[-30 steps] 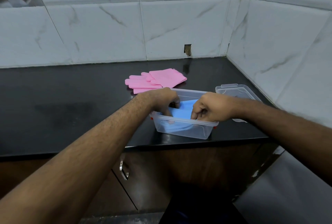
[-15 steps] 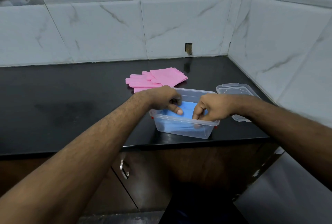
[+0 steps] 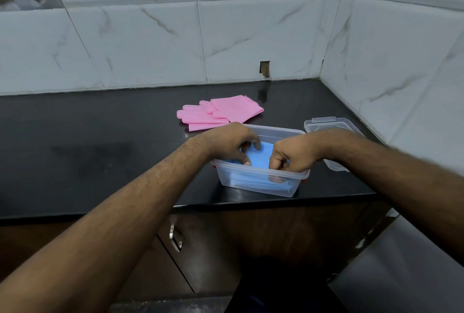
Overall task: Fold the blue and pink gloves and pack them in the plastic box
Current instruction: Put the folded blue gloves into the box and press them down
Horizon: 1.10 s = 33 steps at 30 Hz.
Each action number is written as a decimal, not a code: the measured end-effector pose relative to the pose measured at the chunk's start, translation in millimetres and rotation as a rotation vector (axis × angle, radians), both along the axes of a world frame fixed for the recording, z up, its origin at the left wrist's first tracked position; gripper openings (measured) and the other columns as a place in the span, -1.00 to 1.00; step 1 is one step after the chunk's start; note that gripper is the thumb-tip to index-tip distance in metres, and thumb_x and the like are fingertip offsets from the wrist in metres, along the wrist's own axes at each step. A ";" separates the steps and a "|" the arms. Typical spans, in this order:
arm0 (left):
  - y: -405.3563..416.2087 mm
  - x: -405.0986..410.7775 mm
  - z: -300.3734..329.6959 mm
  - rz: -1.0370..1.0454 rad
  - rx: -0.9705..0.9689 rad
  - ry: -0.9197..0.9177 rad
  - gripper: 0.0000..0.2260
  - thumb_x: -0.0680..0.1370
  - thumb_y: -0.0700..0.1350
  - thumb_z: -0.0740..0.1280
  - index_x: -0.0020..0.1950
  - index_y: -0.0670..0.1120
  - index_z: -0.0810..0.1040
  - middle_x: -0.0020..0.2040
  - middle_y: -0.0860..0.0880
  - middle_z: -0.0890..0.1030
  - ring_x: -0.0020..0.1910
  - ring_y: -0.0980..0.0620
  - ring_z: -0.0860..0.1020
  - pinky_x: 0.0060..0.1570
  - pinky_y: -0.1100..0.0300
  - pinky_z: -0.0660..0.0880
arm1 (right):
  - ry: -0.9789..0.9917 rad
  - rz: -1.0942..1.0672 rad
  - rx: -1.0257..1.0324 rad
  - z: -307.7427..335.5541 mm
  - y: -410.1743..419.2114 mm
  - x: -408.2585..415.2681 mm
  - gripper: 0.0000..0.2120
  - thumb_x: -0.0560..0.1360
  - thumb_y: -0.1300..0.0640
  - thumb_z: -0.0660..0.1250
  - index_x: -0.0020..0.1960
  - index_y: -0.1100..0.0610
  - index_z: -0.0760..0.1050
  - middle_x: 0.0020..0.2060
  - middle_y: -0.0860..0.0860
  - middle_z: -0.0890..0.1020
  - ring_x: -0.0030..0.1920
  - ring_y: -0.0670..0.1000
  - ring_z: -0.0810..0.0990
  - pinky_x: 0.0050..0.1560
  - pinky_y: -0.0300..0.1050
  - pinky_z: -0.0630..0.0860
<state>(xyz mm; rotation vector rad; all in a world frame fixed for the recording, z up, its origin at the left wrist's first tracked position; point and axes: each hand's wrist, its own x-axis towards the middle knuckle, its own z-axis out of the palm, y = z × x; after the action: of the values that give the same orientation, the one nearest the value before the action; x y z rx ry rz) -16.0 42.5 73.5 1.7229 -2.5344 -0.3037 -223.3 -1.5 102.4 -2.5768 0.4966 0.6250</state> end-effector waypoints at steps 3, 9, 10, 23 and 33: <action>5.6 -0.2 -0.9 -0.017 -0.030 0.026 -0.76 0.57 0.01 0.46 0.19 -0.05 0.72 0.01 0.03 0.71 -0.14 0.13 0.53 -0.06 0.20 0.46 | -0.104 -0.046 -0.054 -6.8 0.1 -4.3 -0.78 0.62 0.18 0.25 -0.14 0.12 0.60 -0.34 -0.11 0.56 -0.32 -0.13 0.45 -0.12 -0.07 0.50; 5.2 -4.7 2.3 0.015 -0.011 -0.076 -0.70 0.55 0.01 0.49 0.25 -0.02 0.71 0.10 0.07 0.74 -0.07 0.13 0.57 0.00 0.28 0.44 | -0.265 -0.257 -0.341 -19.2 -1.7 -0.1 -0.83 0.53 -0.11 0.42 0.00 -0.07 0.51 -0.16 -0.14 0.55 -0.14 -0.07 0.51 -0.06 -0.06 0.48; 5.2 -5.1 3.0 0.016 -0.006 -0.099 -0.68 0.54 0.03 0.49 0.27 -0.02 0.70 0.10 0.05 0.74 -0.09 0.12 0.55 0.01 0.26 0.44 | -0.181 -0.219 -0.429 -19.8 -0.3 2.6 -0.72 0.51 -0.14 0.43 0.14 -0.04 0.51 -0.05 -0.10 0.50 -0.06 -0.04 0.49 0.00 -0.05 0.48; 5.0 9.9 16.8 0.035 0.142 -0.107 -0.33 0.43 0.25 0.52 0.41 -0.11 0.56 0.24 0.01 0.62 0.13 0.06 0.53 0.15 0.24 0.41 | 0.142 -0.203 -0.513 13.5 3.3 2.8 -0.45 0.43 -0.40 0.36 0.06 0.08 0.48 -0.07 0.00 0.60 -0.12 0.01 0.56 -0.18 -0.13 0.41; 12.6 -3.0 8.5 -0.022 -0.028 -0.434 -0.59 0.55 0.14 0.40 0.33 -0.02 0.57 0.21 -0.02 0.56 0.20 -0.08 0.52 0.02 0.13 0.38 | 0.379 -0.126 -0.578 9.6 20.9 15.6 -0.37 0.51 -0.35 0.31 0.24 0.19 0.54 0.08 0.09 0.65 0.05 0.11 0.64 0.08 -0.03 0.57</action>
<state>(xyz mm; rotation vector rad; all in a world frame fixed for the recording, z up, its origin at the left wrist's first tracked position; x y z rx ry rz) -19.0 55.1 82.0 1.9281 -2.8253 0.1214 -207.7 19.3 111.9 -2.9219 1.0935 1.0606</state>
